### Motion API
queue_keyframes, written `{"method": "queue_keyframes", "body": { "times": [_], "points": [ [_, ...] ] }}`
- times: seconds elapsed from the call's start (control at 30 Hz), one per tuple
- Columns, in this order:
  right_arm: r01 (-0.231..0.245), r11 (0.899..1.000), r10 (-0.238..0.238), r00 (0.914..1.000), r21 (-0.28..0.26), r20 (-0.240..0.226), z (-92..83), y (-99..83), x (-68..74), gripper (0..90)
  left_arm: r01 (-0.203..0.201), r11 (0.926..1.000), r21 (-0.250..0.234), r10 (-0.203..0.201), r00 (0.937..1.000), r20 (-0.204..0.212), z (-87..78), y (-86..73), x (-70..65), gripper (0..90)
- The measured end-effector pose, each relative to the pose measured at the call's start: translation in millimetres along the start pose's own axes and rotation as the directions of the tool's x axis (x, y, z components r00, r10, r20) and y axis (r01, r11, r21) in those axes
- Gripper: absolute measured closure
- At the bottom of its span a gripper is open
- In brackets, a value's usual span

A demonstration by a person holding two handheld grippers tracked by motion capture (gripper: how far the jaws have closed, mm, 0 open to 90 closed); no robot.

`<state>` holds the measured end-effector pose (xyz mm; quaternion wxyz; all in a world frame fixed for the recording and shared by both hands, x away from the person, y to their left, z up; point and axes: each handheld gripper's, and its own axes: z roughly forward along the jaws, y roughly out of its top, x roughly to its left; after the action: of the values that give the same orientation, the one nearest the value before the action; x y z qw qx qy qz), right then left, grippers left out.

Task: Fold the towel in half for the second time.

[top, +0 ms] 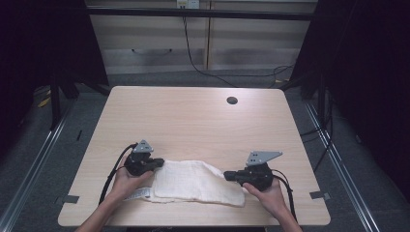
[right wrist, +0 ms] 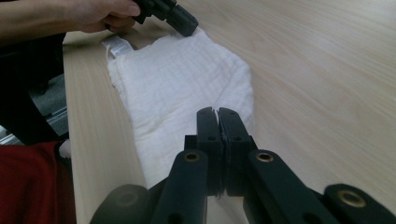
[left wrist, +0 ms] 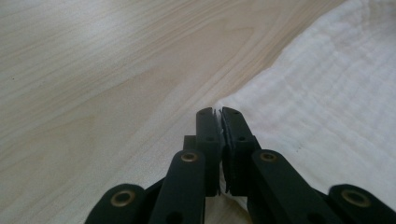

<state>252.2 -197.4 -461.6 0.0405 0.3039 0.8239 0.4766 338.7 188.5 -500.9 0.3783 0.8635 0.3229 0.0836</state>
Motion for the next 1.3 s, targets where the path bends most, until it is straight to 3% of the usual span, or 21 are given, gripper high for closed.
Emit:
{"method": "queue_keyframes", "body": {
  "times": [0.07, 0.23, 0.43, 0.67, 0.77, 0.83, 0.9, 1.07, 1.1, 1.13, 1.3],
  "points": [
    [0.002, 1.000, -0.002, 0.9999, 0.004, -0.015, -0.1, -1.3, 2.8, 88.5, 0.007, 0.9999, 0.009, -0.007, 1.0000, -0.004, 0.2, 0.9, -0.4, 86.6],
    [0.027, 0.997, -0.025, 0.9993, 0.074, -0.029, 2.5, -11.5, 13.1, 88.5, 0.000, 0.9998, 0.021, 0.001, 0.9996, -0.030, 0.2, 2.9, -2.9, 86.6],
    [0.006, 0.997, -0.003, 0.9993, 0.080, -0.036, -4.7, -21.0, 19.7, 88.4, -0.004, 0.9998, 0.018, 0.005, 0.9993, -0.036, 0.5, 2.9, -3.2, 86.7],
    [0.000, 0.990, 0.017, 0.9927, 0.141, -0.119, 13.1, -27.7, 26.0, 88.5, 0.000, 0.9998, 0.020, 0.000, 0.9991, -0.042, 0.9, 3.6, -3.7, 86.6],
    [0.016, 0.979, 0.011, 0.9910, 0.201, -0.133, 23.8, -32.7, 28.5, 88.6, -0.001, 0.9999, 0.015, 0.002, 0.9990, -0.044, 1.7, 3.6, -2.4, 86.6],
    [0.003, 0.977, 0.025, 0.9909, 0.213, -0.132, 27.5, -34.6, 26.4, 88.6, 0.020, 0.9998, 0.004, -0.020, 0.9991, -0.036, 3.5, 4.6, -0.6, 86.6],
    [0.015, 0.976, 0.006, 0.9954, 0.218, -0.095, 26.6, -32.7, 22.7, 88.7, 0.019, 0.9998, -0.002, -0.019, 0.9992, -0.035, 5.0, 5.7, 1.8, 86.5],
    [-0.032, 0.977, 0.048, 0.9959, 0.209, -0.076, 28.1, -31.9, 13.1, 88.6, 0.051, 0.9986, -0.013, -0.051, 0.9986, -0.013, 6.6, 7.2, 5.4, 86.0],
    [-0.040, 0.977, 0.057, 0.9956, 0.211, -0.074, 28.4, -31.5, 10.4, 88.6, 0.079, 0.9966, -0.025, -0.079, 0.9969, 0.000, 6.0, 7.8, 5.2, 86.0],
    [-0.056, 0.977, 0.071, 0.9955, 0.207, -0.064, 29.1, -30.6, 6.8, 88.7, 0.072, 0.9971, -0.026, -0.072, 0.9974, 0.001, 4.6, 8.9, 5.3, 86.0],
    [-0.090, 0.974, 0.100, 0.9941, 0.210, -0.040, 32.1, -25.2, -4.4, 88.8, 0.089, 0.9904, -0.105, -0.089, 0.9960, 0.008, -4.9, 13.6, 5.5, 86.1]
  ]
}}
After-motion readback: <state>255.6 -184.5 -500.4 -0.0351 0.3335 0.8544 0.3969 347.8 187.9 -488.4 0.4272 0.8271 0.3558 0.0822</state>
